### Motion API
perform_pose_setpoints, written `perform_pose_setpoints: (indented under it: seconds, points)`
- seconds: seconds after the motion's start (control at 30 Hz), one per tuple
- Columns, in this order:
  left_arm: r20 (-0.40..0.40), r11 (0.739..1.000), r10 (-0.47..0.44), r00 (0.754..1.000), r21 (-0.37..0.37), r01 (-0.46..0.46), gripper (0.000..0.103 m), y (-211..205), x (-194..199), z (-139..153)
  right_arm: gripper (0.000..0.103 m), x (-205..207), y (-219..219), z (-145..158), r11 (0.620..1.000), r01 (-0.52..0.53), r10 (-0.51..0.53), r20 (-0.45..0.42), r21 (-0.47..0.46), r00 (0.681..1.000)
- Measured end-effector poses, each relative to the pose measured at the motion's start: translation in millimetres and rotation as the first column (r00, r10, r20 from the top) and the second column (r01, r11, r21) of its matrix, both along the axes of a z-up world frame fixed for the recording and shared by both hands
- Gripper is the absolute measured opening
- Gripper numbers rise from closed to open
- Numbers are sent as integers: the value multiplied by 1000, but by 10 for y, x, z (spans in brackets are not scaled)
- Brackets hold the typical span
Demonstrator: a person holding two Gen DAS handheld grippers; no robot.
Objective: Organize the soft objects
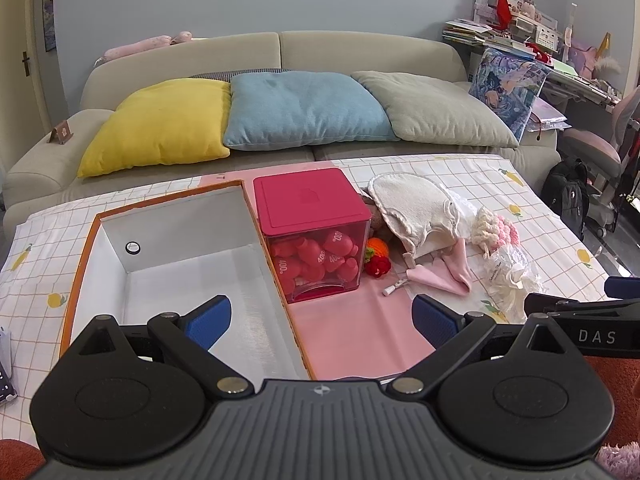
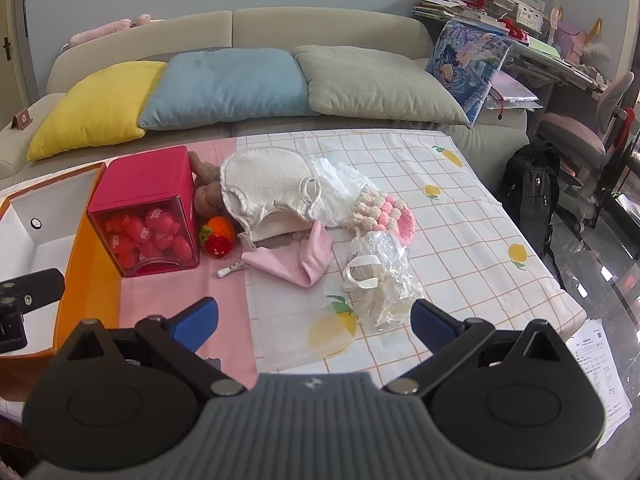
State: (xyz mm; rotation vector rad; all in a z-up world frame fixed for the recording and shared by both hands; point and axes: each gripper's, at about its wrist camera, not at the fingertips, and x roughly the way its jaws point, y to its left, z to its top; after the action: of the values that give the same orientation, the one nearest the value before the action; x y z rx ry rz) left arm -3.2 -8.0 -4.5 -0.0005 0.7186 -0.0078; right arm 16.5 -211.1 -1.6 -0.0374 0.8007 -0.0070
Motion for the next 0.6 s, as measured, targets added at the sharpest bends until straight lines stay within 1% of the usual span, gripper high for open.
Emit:
perform_pose_setpoints:
  seconds: [0.6]
  points:
    - [0,1000,0,1000,-1,0,103,-4,0,-3,100,13,36,-3,1000,-9,9,1,-7,1000]
